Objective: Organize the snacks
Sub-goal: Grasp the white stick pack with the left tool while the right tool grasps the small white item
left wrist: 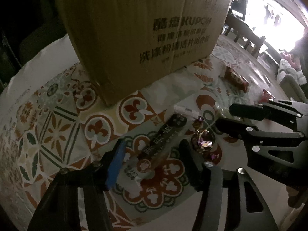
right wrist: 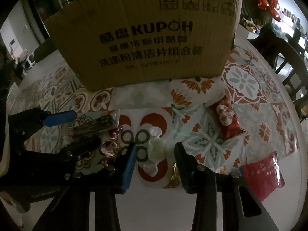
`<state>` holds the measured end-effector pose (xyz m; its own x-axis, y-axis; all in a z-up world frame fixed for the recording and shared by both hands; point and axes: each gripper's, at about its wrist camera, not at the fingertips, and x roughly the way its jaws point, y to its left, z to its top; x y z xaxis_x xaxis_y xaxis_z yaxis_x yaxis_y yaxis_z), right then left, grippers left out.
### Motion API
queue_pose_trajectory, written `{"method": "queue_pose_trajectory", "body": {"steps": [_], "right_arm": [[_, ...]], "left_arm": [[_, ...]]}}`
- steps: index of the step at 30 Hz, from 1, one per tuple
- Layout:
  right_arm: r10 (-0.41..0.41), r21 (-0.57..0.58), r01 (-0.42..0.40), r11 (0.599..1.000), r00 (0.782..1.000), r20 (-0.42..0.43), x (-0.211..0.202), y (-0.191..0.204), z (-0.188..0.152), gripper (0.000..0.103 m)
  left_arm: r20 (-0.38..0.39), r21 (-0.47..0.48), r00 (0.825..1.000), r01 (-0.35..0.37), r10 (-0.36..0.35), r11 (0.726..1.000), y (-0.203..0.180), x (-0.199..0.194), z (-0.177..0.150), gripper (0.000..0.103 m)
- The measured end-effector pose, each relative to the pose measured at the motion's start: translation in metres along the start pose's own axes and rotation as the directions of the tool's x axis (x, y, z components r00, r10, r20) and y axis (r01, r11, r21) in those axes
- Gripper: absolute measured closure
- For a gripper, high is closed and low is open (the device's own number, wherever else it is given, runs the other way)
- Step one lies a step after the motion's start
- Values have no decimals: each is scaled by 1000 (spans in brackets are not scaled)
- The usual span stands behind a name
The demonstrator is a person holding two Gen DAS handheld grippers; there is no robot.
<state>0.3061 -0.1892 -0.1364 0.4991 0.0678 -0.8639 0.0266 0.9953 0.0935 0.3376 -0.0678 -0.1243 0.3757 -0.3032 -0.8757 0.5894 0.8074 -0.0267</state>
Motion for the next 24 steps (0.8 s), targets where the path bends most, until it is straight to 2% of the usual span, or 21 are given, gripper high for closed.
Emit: {"method": "queue_pose_trajectory", "body": {"steps": [3, 4, 7, 11, 19, 24], "right_arm": [[7, -1, -7, 1000, 1000, 2, 0, -1, 0, 76], [12, 0, -12, 1000, 1000, 1, 0, -2, 0, 80], [23, -1, -23, 1000, 1000, 2, 0, -2, -1, 83], [31, 3, -31, 1000, 1000, 4, -1, -2, -3, 83], [41, -5, -40, 999, 998, 38, -18, -4, -4, 83], [55, -6, -55, 998, 996, 71, -36, -6, -4, 83]], "left_arm": [[8, -5, 1000, 4, -4, 1000, -1, -2, -1, 59], [10, -5, 1000, 6, -6, 1000, -1, -3, -2, 66], [11, -8, 1000, 11, -11, 1000, -2, -3, -2, 79], [20, -31, 1000, 17, -16, 999, 0, -8, -5, 83], [70, -44, 997, -26, 29, 999, -6, -31, -9, 85], [100, -56, 995, -24, 30, 998, -11, -49, -13, 85]]}}
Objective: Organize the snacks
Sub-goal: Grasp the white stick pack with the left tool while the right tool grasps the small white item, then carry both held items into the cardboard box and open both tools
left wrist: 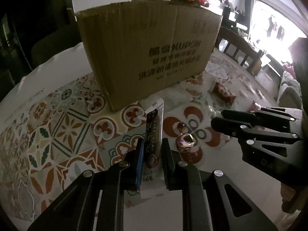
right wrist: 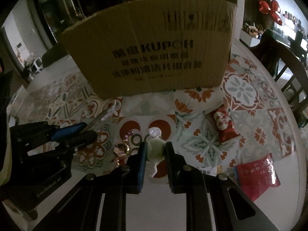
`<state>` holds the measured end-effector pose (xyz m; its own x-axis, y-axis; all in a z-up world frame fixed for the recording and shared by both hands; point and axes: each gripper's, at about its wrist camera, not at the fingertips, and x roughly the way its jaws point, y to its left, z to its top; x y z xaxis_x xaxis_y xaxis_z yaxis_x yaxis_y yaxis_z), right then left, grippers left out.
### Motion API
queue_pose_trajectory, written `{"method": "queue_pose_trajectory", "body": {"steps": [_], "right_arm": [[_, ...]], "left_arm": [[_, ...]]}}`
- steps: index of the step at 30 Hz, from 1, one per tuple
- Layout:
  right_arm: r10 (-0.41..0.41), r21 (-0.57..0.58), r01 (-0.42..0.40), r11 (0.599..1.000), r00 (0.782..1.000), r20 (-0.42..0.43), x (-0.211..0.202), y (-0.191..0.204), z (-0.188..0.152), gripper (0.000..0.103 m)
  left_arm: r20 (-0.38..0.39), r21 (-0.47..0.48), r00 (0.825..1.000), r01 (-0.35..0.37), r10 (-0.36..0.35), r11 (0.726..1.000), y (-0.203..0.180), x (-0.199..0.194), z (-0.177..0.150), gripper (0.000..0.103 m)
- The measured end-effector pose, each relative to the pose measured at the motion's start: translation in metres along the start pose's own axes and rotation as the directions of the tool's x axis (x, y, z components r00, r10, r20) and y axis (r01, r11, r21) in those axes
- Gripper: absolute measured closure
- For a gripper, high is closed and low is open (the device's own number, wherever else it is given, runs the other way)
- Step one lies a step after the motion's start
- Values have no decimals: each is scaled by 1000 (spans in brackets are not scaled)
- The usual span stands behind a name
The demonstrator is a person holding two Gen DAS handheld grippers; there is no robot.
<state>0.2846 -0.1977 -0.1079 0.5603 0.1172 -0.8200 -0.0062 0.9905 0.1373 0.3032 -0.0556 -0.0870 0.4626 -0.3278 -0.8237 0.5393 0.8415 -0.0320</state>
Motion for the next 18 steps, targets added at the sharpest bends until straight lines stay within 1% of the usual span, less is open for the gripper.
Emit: {"method": "queue_pose_trajectory", "body": {"steps": [4, 10, 18], "right_arm": [[12, -3, -12, 1000, 1000, 27, -13, 2, 1, 83], [21, -14, -20, 1000, 998, 67, -32, 6, 1, 83], [47, -34, -42, 999, 987, 153, -65, 7, 10, 83]], "left_arm": [[25, -15, 1000, -1, 1, 1000, -4, -14, -1, 85], [66, -29, 998, -20, 22, 999, -12, -35, -2, 85], [138, -64, 990, -31, 40, 997, -17, -70, 6, 85]]}}
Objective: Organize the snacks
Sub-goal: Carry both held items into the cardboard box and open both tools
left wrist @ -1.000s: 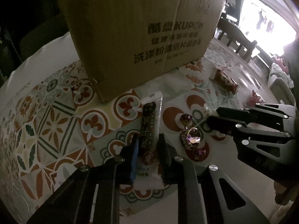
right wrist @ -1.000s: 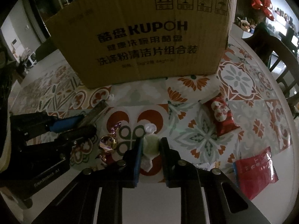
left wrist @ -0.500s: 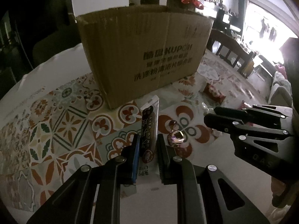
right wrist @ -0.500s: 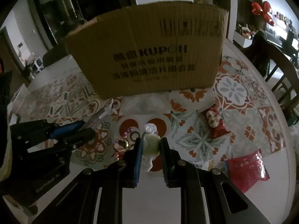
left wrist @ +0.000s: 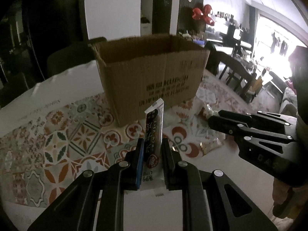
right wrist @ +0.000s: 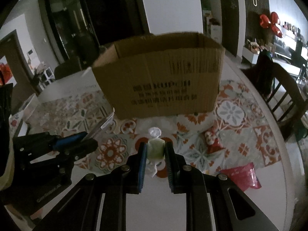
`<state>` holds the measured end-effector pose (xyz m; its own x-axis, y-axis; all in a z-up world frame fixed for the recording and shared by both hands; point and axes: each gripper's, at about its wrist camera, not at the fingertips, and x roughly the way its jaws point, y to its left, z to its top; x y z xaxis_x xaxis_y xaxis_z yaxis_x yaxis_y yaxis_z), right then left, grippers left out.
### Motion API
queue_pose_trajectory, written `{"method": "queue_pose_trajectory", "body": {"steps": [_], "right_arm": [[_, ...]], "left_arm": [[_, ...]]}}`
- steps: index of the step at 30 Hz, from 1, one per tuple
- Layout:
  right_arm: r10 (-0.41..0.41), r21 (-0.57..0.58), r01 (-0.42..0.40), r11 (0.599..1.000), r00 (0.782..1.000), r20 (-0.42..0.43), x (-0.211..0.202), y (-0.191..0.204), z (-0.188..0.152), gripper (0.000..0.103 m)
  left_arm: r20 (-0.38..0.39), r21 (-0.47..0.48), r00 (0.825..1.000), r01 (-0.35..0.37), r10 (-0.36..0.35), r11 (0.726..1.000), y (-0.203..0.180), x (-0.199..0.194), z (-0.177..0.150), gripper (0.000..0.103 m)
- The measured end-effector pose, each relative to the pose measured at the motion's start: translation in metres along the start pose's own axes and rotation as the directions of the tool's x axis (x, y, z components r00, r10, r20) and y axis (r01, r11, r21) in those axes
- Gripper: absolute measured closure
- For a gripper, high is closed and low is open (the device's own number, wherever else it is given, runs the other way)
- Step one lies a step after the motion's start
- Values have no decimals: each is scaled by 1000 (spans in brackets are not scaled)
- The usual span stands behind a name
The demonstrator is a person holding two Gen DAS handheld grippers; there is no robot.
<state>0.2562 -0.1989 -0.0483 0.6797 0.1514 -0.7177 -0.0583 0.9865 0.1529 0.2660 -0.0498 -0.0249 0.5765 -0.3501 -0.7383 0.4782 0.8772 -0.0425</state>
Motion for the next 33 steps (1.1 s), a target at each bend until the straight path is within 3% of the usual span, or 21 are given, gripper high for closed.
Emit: {"method": "queue_pose_trajectory", "body": {"steps": [16, 33], "right_arm": [[26, -46, -19, 999, 989, 142, -35, -4, 56, 83], [39, -69, -27, 997, 984, 173, -24, -20, 123, 83]], "left_arm": [[134, -16, 990, -39, 41, 999, -3, -34, 52, 85], [184, -39, 981, -59, 66, 997, 7, -20, 115, 85]]}}
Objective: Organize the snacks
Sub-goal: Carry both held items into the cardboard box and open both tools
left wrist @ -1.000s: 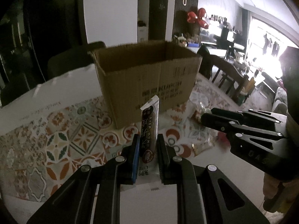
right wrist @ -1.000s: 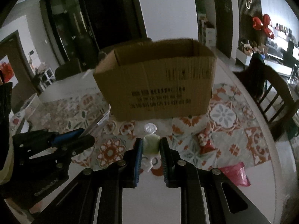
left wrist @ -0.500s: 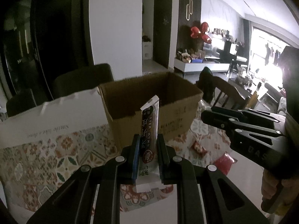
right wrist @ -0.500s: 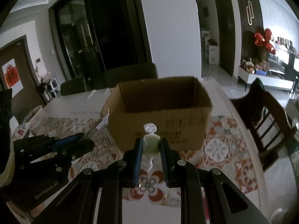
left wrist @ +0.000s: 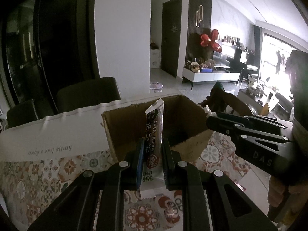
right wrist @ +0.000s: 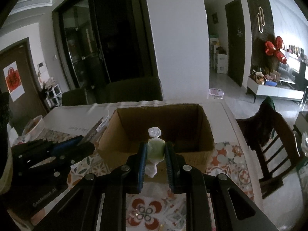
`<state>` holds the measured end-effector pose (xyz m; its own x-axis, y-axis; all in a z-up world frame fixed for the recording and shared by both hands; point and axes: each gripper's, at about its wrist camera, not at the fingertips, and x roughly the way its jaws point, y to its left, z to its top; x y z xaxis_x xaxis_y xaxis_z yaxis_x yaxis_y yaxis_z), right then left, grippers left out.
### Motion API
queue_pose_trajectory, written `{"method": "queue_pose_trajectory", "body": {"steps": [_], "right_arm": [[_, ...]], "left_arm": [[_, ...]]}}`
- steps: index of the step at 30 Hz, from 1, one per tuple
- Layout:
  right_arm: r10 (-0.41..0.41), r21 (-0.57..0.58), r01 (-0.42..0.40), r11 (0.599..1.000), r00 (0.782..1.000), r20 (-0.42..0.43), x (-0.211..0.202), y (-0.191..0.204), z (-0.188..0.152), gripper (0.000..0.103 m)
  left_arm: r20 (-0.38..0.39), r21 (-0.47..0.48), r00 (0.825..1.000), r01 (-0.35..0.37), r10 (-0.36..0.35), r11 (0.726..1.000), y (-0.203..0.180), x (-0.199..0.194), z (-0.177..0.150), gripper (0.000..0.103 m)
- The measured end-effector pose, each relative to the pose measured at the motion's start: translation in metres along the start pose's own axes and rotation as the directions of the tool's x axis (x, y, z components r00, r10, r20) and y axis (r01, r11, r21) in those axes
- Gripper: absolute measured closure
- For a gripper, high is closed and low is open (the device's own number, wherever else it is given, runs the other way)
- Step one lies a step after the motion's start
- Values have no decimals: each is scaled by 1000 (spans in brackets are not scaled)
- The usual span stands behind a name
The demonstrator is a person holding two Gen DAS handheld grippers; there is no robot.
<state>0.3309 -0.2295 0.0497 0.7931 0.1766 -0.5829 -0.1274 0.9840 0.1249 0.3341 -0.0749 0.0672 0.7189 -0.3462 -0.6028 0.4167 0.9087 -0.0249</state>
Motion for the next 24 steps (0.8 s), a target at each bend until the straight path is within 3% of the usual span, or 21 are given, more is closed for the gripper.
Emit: {"method": "queue_pose_trajectory", "body": {"steps": [9, 24], "right_arm": [[1, -3, -1, 1000, 1000, -24, 26, -12, 24, 83], [18, -5, -19, 1000, 986, -164, 87, -25, 34, 83]], "left_arm": [[-21, -14, 1000, -9, 9, 1000, 4, 29, 18, 85], [-162, -119, 987, -2, -17, 993, 24, 92, 27, 84]]}}
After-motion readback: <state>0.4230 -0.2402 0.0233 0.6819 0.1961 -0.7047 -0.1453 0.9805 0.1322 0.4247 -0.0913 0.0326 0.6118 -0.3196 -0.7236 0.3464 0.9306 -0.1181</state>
